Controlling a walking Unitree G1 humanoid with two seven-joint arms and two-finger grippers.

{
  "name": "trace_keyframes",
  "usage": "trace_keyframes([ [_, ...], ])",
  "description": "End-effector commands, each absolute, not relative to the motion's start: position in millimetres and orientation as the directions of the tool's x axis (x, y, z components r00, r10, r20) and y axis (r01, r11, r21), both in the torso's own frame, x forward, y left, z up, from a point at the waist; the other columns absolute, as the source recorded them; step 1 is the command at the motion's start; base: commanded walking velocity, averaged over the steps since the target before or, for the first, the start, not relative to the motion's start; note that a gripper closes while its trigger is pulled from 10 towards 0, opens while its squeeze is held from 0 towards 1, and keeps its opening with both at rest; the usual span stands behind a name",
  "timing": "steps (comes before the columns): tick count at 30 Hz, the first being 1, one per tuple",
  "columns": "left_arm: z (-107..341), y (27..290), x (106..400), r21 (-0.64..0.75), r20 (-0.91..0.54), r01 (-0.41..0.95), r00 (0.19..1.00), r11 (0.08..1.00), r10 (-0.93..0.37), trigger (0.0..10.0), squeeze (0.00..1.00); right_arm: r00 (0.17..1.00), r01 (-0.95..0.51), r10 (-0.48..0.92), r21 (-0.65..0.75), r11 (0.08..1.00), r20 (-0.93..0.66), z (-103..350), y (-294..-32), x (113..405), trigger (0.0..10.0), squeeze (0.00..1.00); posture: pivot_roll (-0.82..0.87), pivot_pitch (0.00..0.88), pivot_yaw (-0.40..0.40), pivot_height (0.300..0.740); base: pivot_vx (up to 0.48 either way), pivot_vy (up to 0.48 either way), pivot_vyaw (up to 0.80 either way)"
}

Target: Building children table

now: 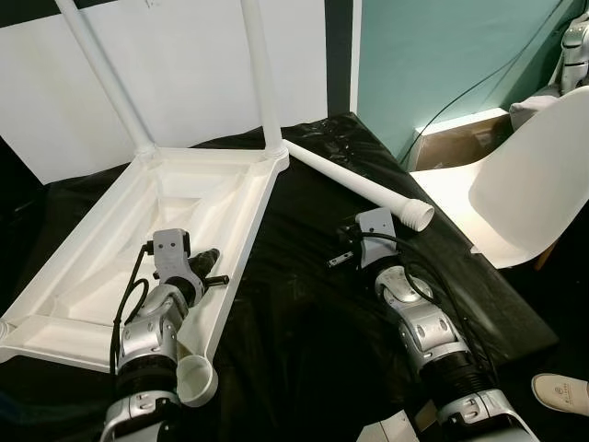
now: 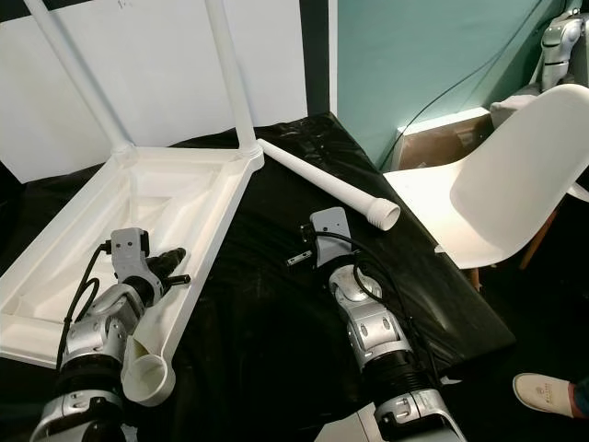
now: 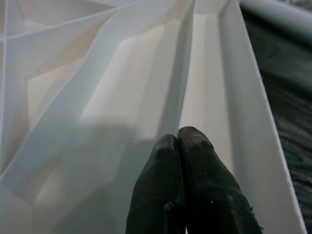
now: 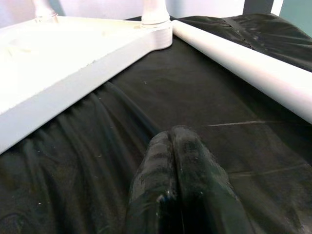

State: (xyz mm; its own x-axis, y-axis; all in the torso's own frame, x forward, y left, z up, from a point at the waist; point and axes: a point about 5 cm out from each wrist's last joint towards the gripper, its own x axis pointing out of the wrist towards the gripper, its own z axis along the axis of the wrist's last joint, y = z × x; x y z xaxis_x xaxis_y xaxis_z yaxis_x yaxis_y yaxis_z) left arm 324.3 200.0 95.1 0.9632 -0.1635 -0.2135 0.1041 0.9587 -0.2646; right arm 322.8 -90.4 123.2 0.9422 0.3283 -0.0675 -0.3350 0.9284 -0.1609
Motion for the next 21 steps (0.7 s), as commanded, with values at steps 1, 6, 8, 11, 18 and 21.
trace_keyframes([
  [1,62,225,307,-0.127,-0.438,-0.478,0.813,0.869,0.383,0.0,0.0,0.938,-0.346,0.338,-0.146,0.927,-0.081,121,-86,321,10.0,0.0,-0.01,0.0,0.056,0.74,0.0,0.0,0.0],
  [6,71,184,319,-0.208,-0.377,-0.165,0.923,0.964,0.077,10.0,0.0,0.936,-0.35,0.342,-0.146,0.925,-0.082,121,-85,321,10.0,0.0,0.0,0.0,0.057,0.74,0.0,0.0,0.0],
  [8,73,180,320,-0.202,-0.365,-0.118,0.93,0.972,0.038,10.0,0.0,0.936,-0.35,0.342,-0.146,0.925,-0.082,121,-85,321,10.0,0.0,0.0,0.0,0.057,0.74,0.0,0.0,0.0],
  [11,83,169,324,-0.239,-0.304,-0.008,0.95,0.971,-0.067,10.0,1.0,0.937,-0.348,0.339,-0.145,0.926,-0.082,121,-85,321,10.0,0.0,-0.01,0.0,0.058,0.74,0.0,0.0,0.0],
  [18,119,136,321,-0.327,-0.111,0.335,0.915,0.884,-0.388,10.0,0.0,0.939,-0.342,0.333,-0.143,0.929,-0.085,120,-86,320,10.0,0.0,-0.01,0.0,0.062,0.74,0.0,0.0,0.0],
  [21,132,125,314,-0.31,-0.061,0.466,0.86,0.829,-0.506,10.0,0.0,0.939,-0.344,0.334,-0.143,0.928,-0.085,120,-85,320,10.0,0.0,-0.01,0.0,0.063,0.74,0.0,0.0,0.0],
])
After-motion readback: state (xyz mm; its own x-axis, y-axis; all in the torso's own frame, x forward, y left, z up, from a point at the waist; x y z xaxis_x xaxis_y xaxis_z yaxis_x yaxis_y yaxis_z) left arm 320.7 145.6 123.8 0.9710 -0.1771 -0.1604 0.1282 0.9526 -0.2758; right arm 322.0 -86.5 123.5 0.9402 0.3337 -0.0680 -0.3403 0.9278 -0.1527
